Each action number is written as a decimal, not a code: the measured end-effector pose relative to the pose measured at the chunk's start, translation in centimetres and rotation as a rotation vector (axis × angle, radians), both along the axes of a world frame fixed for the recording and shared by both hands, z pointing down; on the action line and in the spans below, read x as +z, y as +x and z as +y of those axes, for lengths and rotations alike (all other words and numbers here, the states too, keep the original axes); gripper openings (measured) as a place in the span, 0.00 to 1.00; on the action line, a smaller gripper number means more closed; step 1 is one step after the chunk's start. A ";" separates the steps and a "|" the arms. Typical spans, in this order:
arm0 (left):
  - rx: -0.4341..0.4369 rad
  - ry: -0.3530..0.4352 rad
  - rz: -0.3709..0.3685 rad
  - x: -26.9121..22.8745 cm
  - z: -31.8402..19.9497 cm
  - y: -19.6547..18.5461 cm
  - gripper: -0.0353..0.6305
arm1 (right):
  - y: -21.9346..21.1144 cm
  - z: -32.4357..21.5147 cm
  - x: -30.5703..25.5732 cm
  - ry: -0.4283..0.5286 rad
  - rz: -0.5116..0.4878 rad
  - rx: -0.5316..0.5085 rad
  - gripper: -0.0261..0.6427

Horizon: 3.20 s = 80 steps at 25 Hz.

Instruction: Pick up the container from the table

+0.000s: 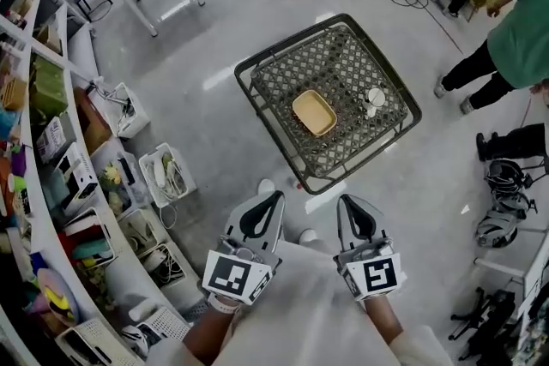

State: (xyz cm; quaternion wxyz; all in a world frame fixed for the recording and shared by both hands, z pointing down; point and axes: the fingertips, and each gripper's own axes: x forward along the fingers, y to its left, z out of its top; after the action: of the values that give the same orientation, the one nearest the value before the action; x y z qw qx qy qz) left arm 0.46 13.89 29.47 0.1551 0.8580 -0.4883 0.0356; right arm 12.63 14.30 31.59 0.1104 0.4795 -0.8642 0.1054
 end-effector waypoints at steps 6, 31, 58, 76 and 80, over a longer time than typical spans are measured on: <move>0.095 0.013 0.019 -0.6 -6.2 -3.5 0.09 | -2.2 -5.1 -2.1 0.042 0.031 0.101 0.06; 0.198 -0.064 -0.006 3.0 -13.4 -4.4 0.09 | -3.4 -11.8 4.9 -0.095 0.038 0.180 0.07; 0.200 -0.274 -0.005 12.6 -15.0 -2.2 0.09 | -4.2 -18.4 17.9 -0.224 0.147 0.067 0.07; 0.178 -0.341 -0.003 16.9 -15.2 -1.3 0.09 | -4.5 -20.2 28.4 -0.326 0.259 -0.025 0.18; 0.183 -0.344 -0.014 17.6 -15.2 -1.0 0.09 | -4.4 -20.0 31.0 -0.366 0.283 -0.042 0.19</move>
State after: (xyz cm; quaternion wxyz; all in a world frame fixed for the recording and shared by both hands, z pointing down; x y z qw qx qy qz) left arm -0.50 -1.35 47.04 0.2923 0.8595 -0.3959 0.1383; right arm 8.23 -5.66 62.57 0.3179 0.4433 -0.8164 0.1895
